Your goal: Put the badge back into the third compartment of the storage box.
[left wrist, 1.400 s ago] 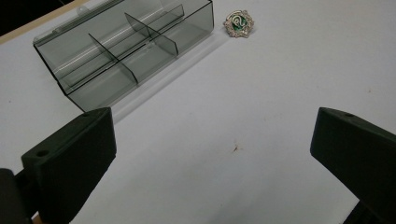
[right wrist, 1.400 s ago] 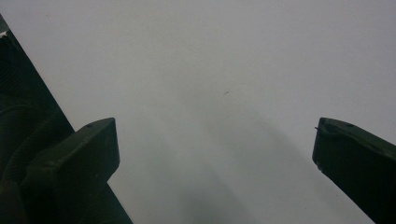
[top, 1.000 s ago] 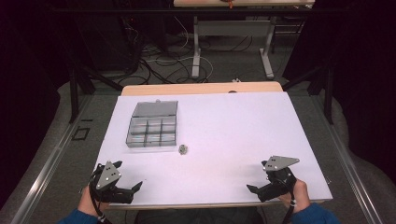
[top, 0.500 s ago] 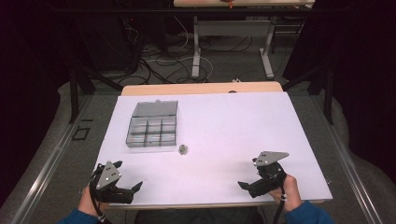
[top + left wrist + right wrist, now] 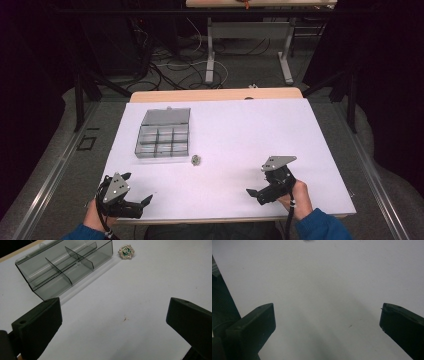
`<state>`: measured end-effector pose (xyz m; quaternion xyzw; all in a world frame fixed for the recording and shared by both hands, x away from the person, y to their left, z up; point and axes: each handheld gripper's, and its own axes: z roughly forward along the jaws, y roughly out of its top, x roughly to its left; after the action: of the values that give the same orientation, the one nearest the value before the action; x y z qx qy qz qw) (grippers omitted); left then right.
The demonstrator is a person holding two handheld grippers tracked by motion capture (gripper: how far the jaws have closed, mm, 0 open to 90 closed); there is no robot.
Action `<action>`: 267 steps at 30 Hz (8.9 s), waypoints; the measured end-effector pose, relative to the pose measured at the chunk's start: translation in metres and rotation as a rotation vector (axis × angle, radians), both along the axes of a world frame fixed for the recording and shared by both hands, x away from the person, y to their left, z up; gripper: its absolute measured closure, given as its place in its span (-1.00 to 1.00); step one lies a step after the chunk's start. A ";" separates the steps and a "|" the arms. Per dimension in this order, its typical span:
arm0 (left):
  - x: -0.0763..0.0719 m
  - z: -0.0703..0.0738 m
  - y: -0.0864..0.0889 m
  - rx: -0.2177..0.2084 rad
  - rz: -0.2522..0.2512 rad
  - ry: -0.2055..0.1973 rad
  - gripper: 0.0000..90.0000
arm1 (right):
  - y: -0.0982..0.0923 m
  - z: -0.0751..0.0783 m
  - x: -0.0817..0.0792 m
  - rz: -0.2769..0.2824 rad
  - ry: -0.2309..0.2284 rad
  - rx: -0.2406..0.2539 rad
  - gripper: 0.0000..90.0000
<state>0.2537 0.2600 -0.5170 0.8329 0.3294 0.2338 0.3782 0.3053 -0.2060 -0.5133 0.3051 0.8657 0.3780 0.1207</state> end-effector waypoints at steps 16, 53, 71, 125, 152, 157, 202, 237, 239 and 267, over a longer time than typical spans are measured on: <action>0.000 0.000 0.000 -0.001 0.000 -0.001 -0.99 | 0.019 0.001 0.016 0.017 0.007 -0.027 -1.00; 0.000 0.000 0.000 -0.003 0.000 -0.002 -0.99 | 0.076 -0.004 0.057 0.050 0.036 -0.030 -1.00; 0.000 0.000 0.001 0.002 -0.003 -0.003 -0.99 | 0.112 -0.015 0.077 0.059 0.082 -0.019 -1.00; 0.001 -0.001 0.000 0.006 -0.010 0.005 -0.99 | 0.177 -0.038 0.112 -0.010 0.148 -0.062 0.38; 0.002 -0.002 0.000 0.012 -0.010 0.002 -0.99 | 0.168 -0.029 0.107 0.008 0.145 -0.015 0.77; 0.002 -0.002 0.000 0.012 -0.012 0.006 -0.99 | 0.163 -0.027 0.108 0.037 0.183 0.038 0.86; 0.001 -0.001 -0.001 0.009 -0.004 -0.005 -0.99 | 0.155 0.011 0.078 0.039 -0.072 -0.007 0.96; 0.001 -0.001 0.000 0.007 0.002 -0.008 -0.99 | 0.163 0.042 0.085 0.016 -0.164 -0.012 0.96; 0.001 -0.001 0.000 0.005 -0.003 -0.005 -0.99 | 0.163 0.043 0.087 0.019 -0.160 -0.023 0.96; 0.001 -0.002 0.000 0.007 -0.002 -0.006 -0.99 | 0.183 0.051 0.115 -0.039 -0.195 -0.043 0.96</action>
<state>0.2549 0.2600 -0.5186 0.8339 0.3264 0.2373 0.3765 0.4204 -0.0230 -0.4622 0.2812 0.8516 0.3849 0.2180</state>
